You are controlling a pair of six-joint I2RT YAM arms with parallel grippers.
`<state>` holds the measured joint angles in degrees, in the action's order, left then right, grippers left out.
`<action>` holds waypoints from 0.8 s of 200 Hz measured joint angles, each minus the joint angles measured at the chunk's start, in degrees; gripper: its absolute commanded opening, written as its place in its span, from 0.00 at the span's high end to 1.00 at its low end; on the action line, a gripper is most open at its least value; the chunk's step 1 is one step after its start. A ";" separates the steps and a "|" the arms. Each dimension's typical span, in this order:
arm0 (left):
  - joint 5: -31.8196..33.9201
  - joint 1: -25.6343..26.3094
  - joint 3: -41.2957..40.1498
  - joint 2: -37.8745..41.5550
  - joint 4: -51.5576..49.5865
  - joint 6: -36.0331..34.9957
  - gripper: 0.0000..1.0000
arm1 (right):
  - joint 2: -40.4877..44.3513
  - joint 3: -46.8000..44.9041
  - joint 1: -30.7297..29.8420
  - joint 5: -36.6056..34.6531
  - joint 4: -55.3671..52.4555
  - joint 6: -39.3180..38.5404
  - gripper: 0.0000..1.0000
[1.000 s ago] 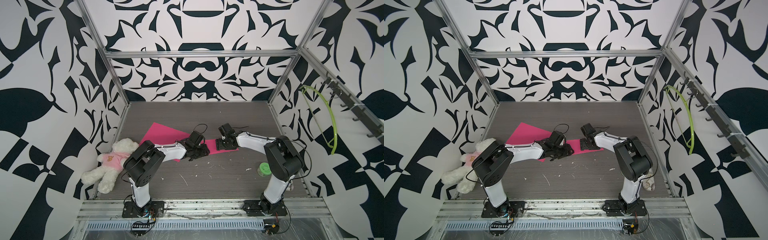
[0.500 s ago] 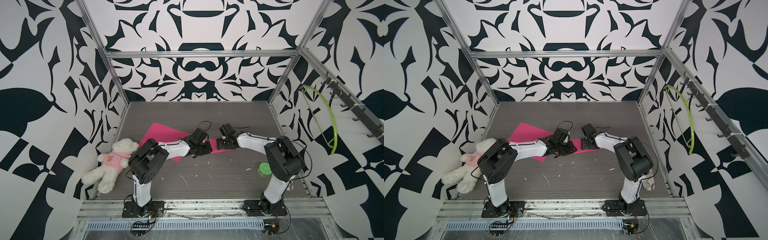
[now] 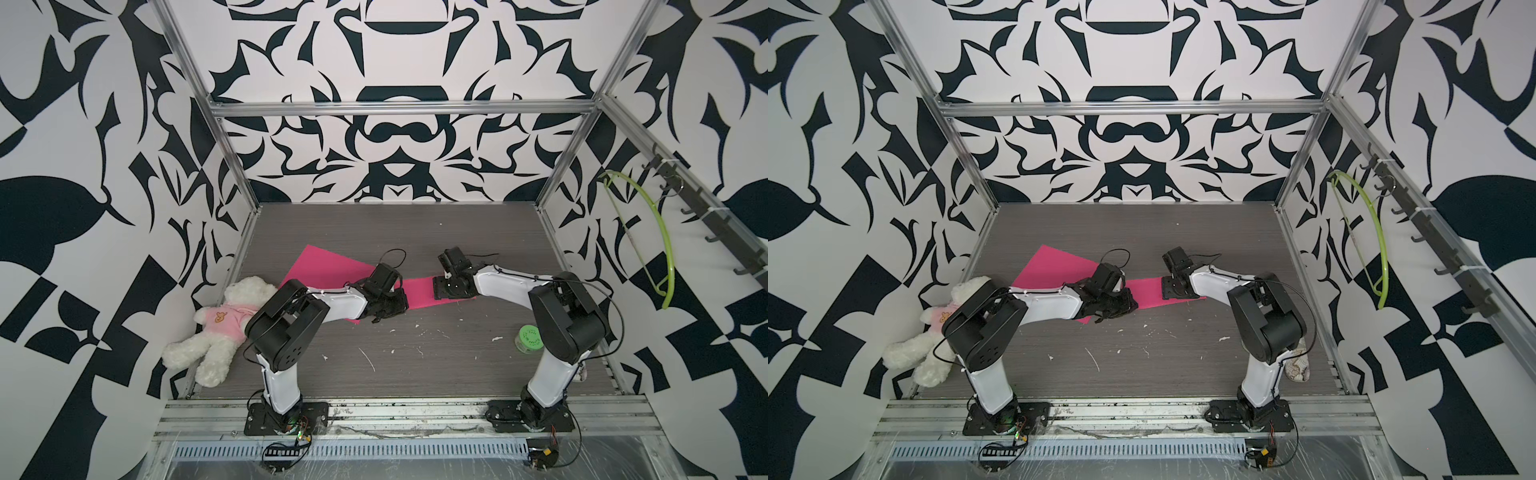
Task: Fold the rectangular paper in half along the long edge
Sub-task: Fold the paper at the center of the board.
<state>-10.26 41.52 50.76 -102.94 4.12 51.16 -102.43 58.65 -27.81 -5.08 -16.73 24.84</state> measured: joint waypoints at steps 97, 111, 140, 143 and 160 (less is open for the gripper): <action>1.90 -5.51 -10.40 10.23 -1.84 0.04 0.80 | 0.00 0.37 0.74 0.83 -0.48 -0.76 0.30; 2.75 -5.16 -10.19 10.95 -3.48 0.00 0.78 | 0.00 0.66 0.90 1.25 -0.90 -0.85 0.29; 7.15 -1.57 -8.35 12.85 -9.97 0.37 0.62 | 1.53 0.76 1.07 2.25 -1.88 -0.94 0.18; 7.76 -0.90 -8.13 13.03 -10.56 0.70 0.59 | 2.01 0.72 1.07 2.29 -1.92 -0.92 0.17; 10.56 3.13 -7.17 14.53 -12.87 1.92 0.43 | 6.29 0.15 0.94 2.45 -1.79 -1.01 0.14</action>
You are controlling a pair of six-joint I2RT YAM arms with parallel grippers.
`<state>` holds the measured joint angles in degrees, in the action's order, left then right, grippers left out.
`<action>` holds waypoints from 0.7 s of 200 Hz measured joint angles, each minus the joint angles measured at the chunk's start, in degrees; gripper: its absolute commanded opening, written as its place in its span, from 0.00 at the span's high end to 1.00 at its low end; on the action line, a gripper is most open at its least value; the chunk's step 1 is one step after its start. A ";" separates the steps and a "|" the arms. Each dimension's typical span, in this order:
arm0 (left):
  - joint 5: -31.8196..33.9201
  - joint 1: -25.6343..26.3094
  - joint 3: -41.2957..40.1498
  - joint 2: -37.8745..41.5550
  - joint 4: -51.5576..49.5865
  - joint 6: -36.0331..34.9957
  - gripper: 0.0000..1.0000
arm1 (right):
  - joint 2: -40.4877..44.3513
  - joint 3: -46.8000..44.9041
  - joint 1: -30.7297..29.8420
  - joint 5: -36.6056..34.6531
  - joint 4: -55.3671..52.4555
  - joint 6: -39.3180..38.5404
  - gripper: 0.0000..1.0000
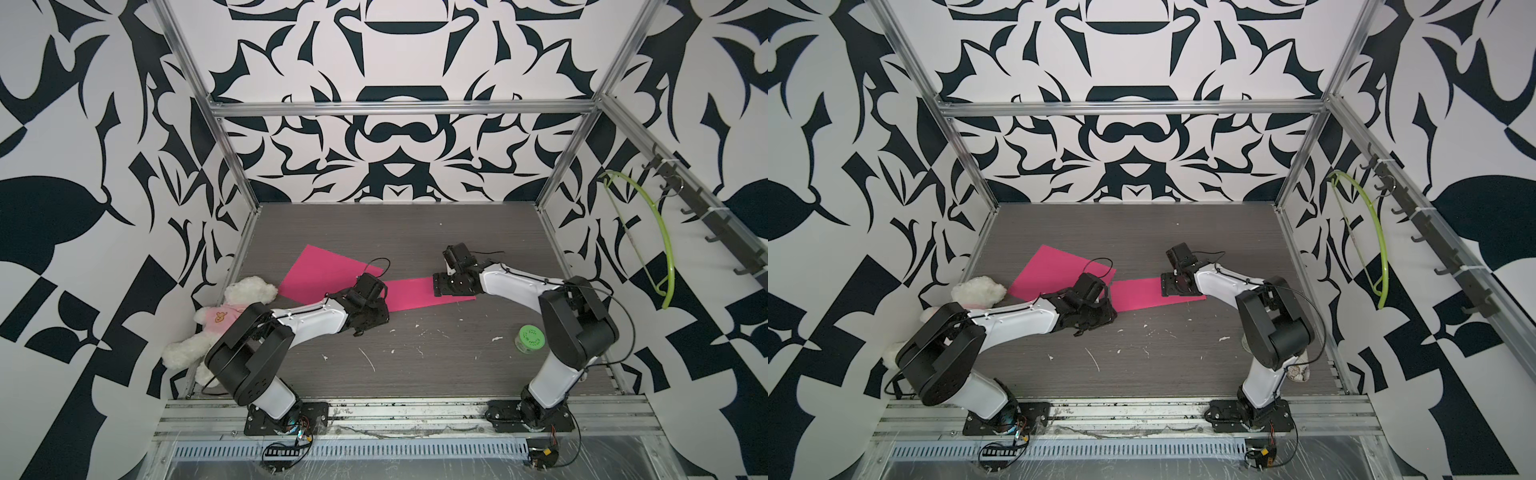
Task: Fold the rectangular paper in half along the long edge
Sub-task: Fold the paper at the center of the board, then move the paper to the center of the board.
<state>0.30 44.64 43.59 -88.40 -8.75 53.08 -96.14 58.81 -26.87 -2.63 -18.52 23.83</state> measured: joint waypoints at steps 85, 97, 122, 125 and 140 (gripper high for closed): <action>7.26 7.85 2.75 -2.99 0.85 6.12 0.26 | 12.81 -11.80 -5.22 0.04 0.76 3.87 0.27; 7.98 7.34 3.32 -4.28 1.01 6.03 0.42 | 12.52 -13.27 -5.70 0.24 0.79 4.96 0.29; 8.09 5.57 5.05 -7.04 1.86 5.27 0.57 | 10.03 -14.32 -5.90 0.50 2.23 6.73 0.32; 8.02 5.33 5.31 -7.32 1.86 4.66 0.58 | 9.68 -14.32 -5.90 0.50 2.40 6.84 0.32; 7.96 4.26 6.69 -9.01 2.60 4.02 0.62 | 7.37 -14.23 -5.88 0.42 3.80 7.30 0.33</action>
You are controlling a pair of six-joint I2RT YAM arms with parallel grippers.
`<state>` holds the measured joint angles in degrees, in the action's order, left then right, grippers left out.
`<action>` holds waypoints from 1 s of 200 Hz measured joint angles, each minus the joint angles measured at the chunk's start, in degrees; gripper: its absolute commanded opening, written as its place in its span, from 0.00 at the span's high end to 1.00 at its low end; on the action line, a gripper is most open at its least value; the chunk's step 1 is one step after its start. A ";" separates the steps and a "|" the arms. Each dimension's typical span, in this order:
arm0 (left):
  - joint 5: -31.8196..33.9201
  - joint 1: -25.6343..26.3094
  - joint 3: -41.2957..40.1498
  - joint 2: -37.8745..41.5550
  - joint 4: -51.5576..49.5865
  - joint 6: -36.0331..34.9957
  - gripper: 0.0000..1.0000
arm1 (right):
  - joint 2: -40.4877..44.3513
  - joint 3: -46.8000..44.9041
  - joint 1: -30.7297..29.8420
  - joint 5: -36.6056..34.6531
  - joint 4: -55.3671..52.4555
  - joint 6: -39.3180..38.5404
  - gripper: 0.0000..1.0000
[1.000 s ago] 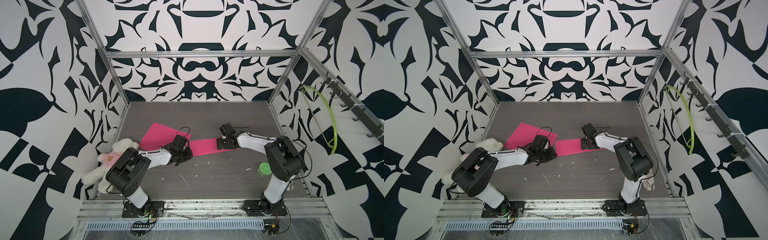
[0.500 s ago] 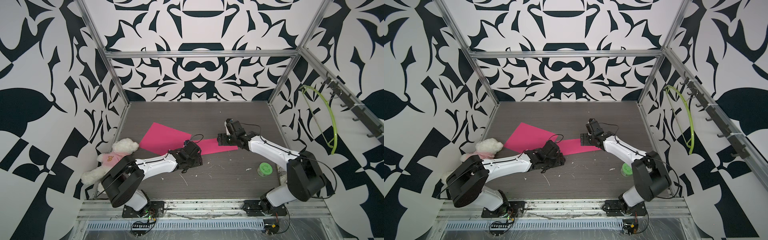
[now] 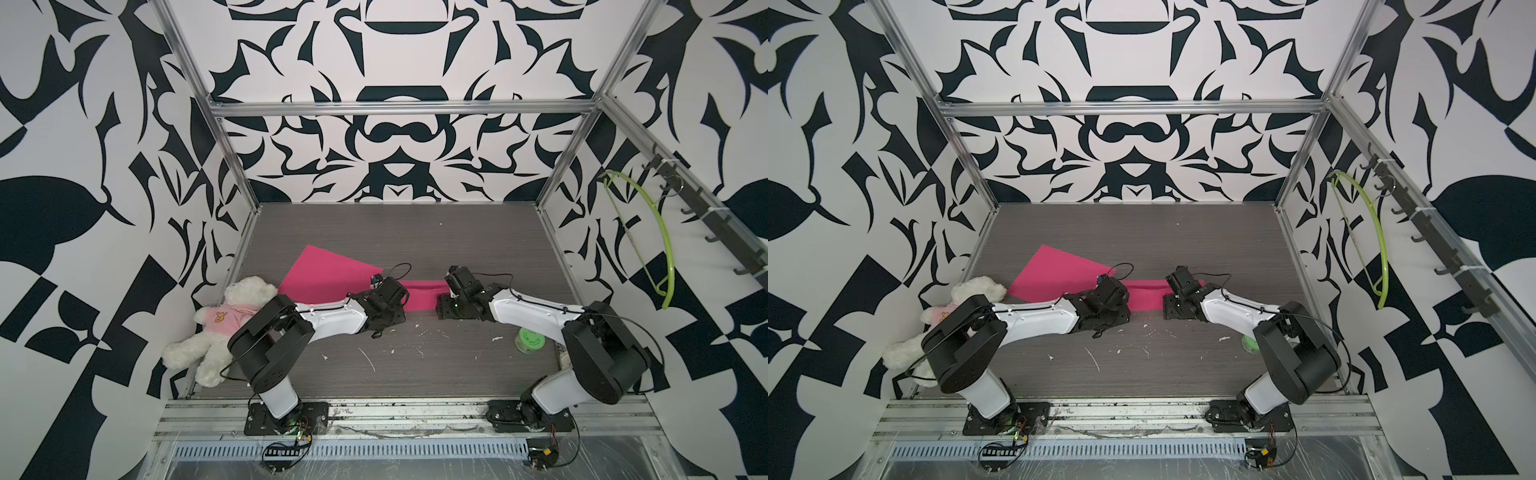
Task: Fold the rectangular paper in half along the long edge
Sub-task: Move the paper to the center of the board.
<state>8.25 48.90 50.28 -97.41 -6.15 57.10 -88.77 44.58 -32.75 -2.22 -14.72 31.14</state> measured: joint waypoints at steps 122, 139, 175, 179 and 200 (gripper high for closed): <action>-9.79 -13.81 27.54 -20.81 -2.75 -8.44 0.63 | -27.19 30.60 11.96 4.83 5.07 -3.65 0.37; -11.21 -15.17 30.01 -21.55 -5.35 -9.31 0.63 | -28.06 32.30 12.66 6.29 4.07 -3.65 0.38; -13.90 -16.15 33.29 -21.57 -7.37 -10.51 0.58 | -26.93 32.30 12.35 9.77 0.72 -3.76 0.39; -14.16 -16.15 33.42 -21.55 -7.34 -10.62 0.57 | -26.73 32.30 12.35 10.05 0.46 -3.82 0.39; -15.58 -16.15 33.62 -21.57 -7.39 -10.49 0.49 | -25.75 32.63 12.31 11.52 -0.63 -4.09 0.40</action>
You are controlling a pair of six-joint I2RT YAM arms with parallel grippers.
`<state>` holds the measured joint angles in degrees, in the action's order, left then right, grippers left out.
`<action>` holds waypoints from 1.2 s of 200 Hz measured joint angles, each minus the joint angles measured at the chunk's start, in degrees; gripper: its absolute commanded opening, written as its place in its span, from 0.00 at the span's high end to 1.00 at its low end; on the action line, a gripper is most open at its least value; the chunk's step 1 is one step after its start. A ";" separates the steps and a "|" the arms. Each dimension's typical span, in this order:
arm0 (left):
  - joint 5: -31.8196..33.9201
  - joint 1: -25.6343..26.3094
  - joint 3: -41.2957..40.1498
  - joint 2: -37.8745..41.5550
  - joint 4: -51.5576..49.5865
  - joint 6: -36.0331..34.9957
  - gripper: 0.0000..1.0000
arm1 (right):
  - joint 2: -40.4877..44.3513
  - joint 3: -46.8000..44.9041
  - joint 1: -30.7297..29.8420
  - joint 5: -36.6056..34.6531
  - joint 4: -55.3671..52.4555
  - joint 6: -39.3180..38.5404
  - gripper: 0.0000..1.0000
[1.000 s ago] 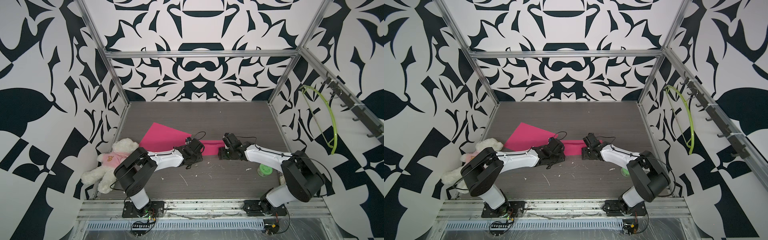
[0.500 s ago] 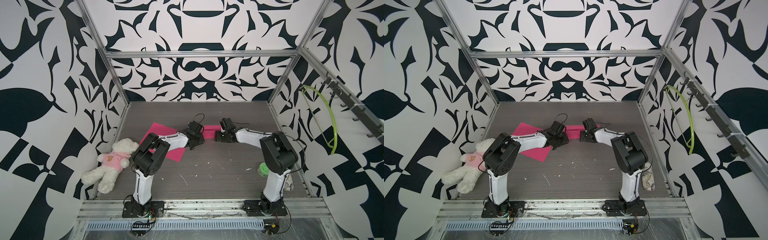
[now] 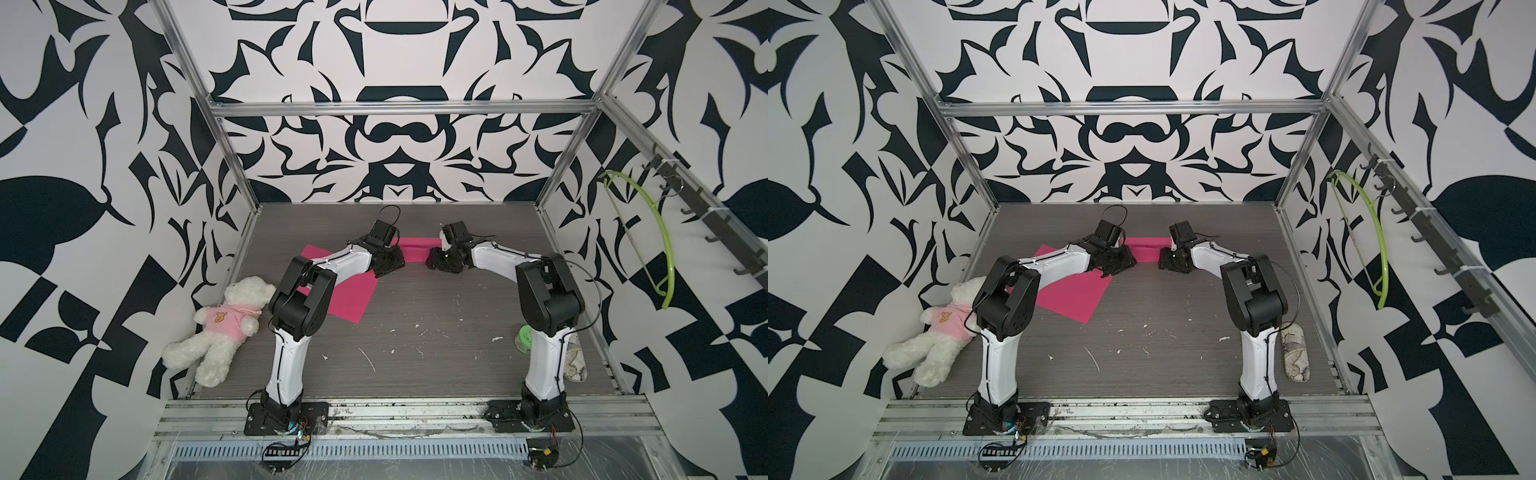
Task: Fold the rectangular paper in half along the long edge
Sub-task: Move the paper to the center of the board.
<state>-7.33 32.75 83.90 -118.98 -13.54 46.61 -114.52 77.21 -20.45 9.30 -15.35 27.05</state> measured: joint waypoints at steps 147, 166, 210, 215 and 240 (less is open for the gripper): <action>-3.65 -3.06 15.52 -9.22 -1.95 0.26 0.23 | -16.96 24.63 4.35 -0.22 -5.68 1.25 0.45; -4.13 -3.06 14.95 -9.79 -2.29 0.57 0.23 | -16.74 24.24 4.35 -0.55 -6.36 1.38 0.45; -3.96 -2.71 8.41 -6.64 -1.11 1.22 0.23 | -8.00 10.82 3.69 -1.70 -5.25 4.04 0.47; -3.80 -2.60 7.43 -5.97 -0.98 1.33 0.23 | -6.67 8.81 3.45 -1.84 -4.96 4.55 0.47; -2.95 -1.92 3.87 -2.97 -0.35 1.57 0.22 | -0.92 0.63 1.42 -2.14 -4.07 6.21 0.46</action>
<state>-10.28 30.83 87.77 -121.95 -13.89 48.18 -115.44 77.84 -19.03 7.16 -19.42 33.26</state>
